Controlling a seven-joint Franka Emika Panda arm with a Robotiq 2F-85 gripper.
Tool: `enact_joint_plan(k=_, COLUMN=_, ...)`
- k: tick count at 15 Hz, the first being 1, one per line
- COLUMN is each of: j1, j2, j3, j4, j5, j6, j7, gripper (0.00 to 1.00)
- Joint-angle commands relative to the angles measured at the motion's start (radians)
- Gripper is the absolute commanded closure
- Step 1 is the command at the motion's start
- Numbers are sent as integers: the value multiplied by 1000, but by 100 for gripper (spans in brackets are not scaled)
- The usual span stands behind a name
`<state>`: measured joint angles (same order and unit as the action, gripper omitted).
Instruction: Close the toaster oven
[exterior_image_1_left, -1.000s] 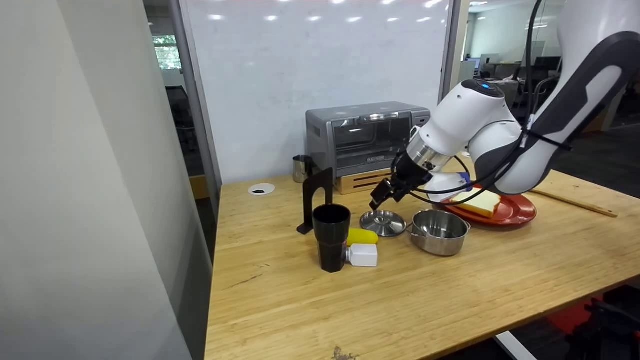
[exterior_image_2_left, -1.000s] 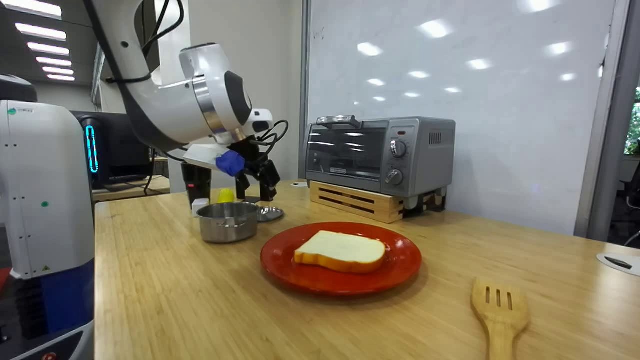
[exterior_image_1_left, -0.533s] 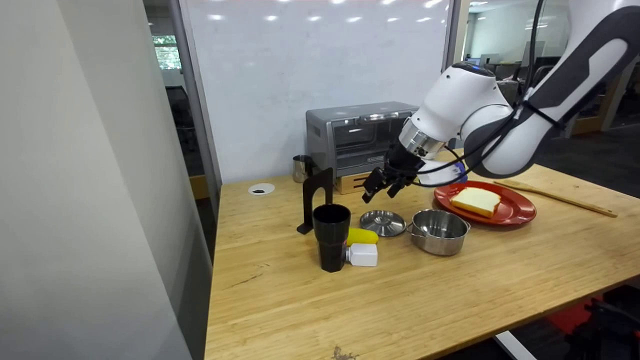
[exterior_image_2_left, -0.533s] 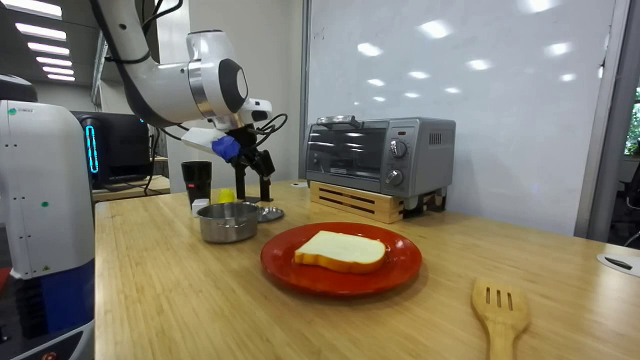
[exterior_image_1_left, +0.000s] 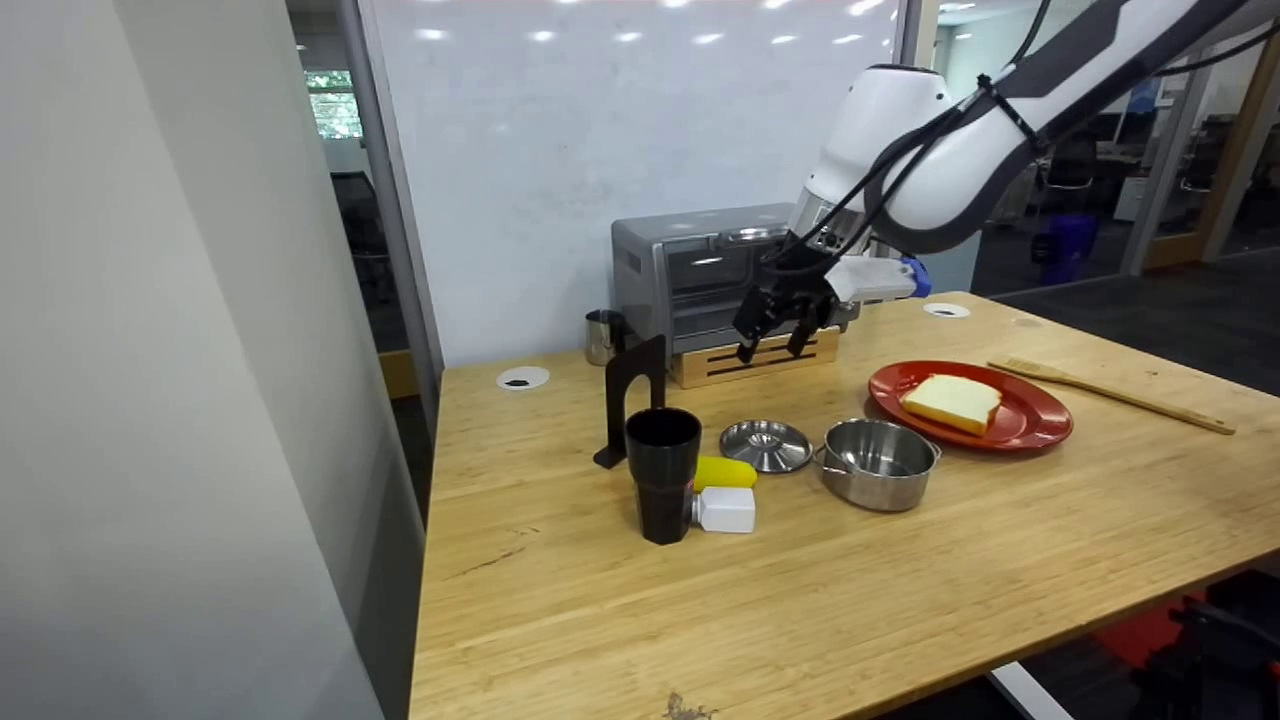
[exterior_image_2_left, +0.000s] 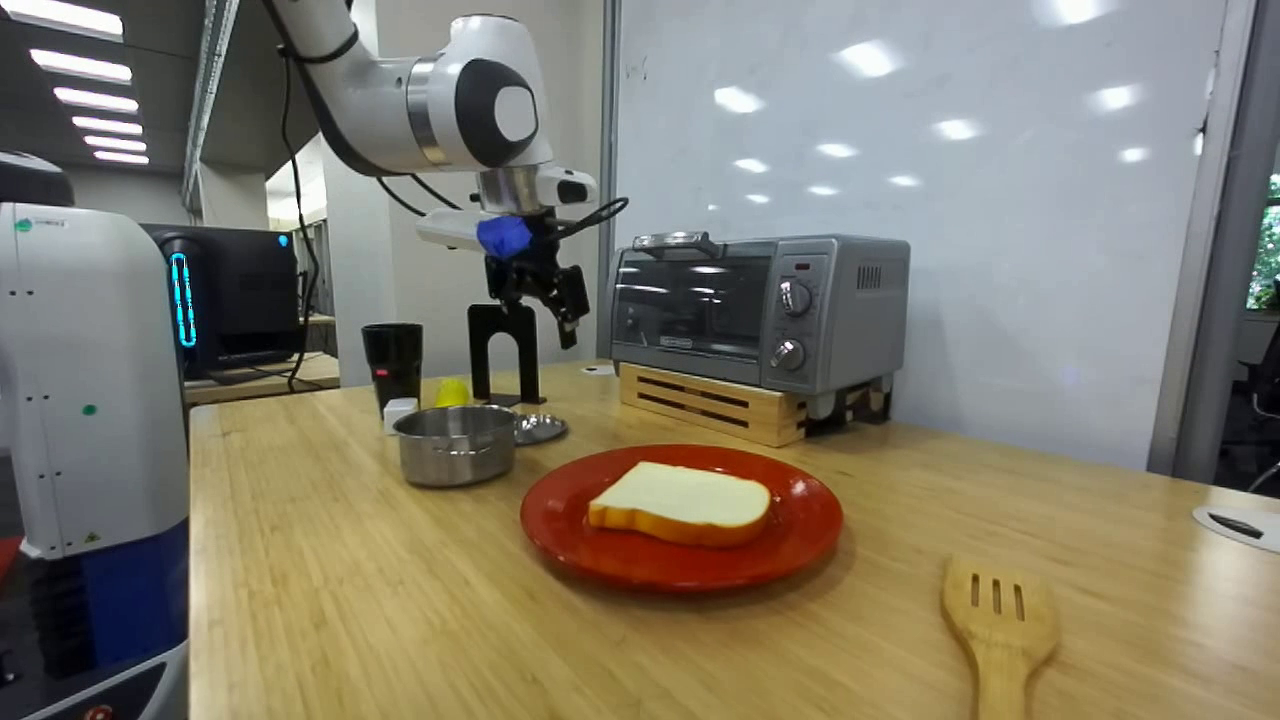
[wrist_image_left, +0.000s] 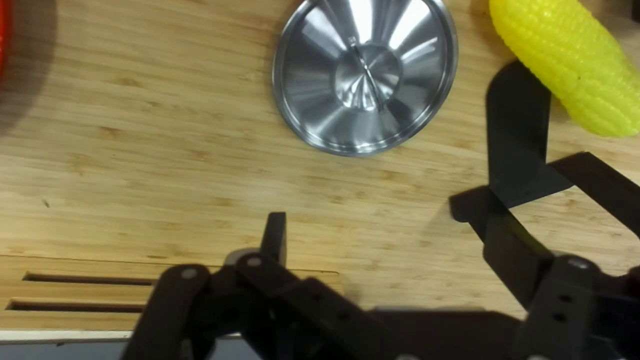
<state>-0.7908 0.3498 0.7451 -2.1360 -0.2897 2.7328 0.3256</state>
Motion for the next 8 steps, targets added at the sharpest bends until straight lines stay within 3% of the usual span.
enact_joint_plan(k=1, j1=209, j2=-2, j3=-224, j4=70, j5=222, j6=-70, j7=-204, gripper=0)
enact_joint_plan(k=4, j1=390, j2=20, j3=-416, j4=112, j5=337, j6=-114, j7=-301, gripper=0)
enact_joint_plan(k=8, j1=546, j2=41, j3=-570, j4=145, j5=379, j6=-170, j7=-336, gripper=0)
